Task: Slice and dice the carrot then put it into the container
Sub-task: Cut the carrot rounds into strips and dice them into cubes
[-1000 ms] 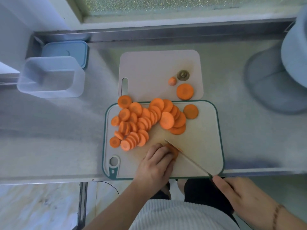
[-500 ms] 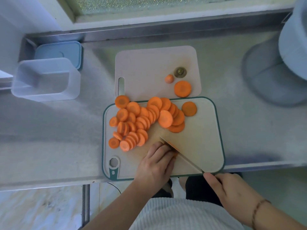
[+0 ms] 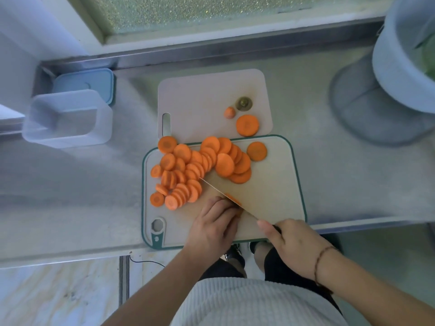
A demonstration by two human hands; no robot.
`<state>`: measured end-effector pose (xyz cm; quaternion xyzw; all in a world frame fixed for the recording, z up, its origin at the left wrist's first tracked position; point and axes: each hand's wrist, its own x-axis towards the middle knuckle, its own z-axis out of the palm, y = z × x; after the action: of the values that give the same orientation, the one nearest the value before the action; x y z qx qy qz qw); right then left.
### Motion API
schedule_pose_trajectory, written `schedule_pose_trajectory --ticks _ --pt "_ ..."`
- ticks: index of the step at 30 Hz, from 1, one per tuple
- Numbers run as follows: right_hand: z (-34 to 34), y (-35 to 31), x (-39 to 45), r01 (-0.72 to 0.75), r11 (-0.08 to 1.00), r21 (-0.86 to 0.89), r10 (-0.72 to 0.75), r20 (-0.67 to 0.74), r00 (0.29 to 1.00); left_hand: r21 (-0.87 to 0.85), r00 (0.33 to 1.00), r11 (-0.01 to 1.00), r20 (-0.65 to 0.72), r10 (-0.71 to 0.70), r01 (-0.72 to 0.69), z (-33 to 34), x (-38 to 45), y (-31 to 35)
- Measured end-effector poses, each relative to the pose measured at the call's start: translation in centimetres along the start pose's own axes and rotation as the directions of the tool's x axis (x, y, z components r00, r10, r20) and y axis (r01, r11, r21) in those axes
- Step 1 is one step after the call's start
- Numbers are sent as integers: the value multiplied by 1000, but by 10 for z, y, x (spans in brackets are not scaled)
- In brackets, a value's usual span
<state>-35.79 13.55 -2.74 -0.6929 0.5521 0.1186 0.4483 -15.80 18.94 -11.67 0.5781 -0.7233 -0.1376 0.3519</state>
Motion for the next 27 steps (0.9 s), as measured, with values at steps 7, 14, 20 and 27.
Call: schedule_pose_trajectory --ticks 7,14,20,27 --pt "-16 13 -17 -14 999 40 14 -10 1000 21 1000 1000 -5 20 -20 3 -2 -1" --pt "-22 7 -31 -23 994 106 17 58 998 45 998 998 -45 46 -44 5 0 -3" --pt "-15 7 -28 -72 996 54 67 91 994 18 999 1000 -49 20 -19 6 2 -2" --pt "-6 -4 4 -20 999 38 18 36 999 -8 1000 1000 -23 12 -12 4 3 -4"
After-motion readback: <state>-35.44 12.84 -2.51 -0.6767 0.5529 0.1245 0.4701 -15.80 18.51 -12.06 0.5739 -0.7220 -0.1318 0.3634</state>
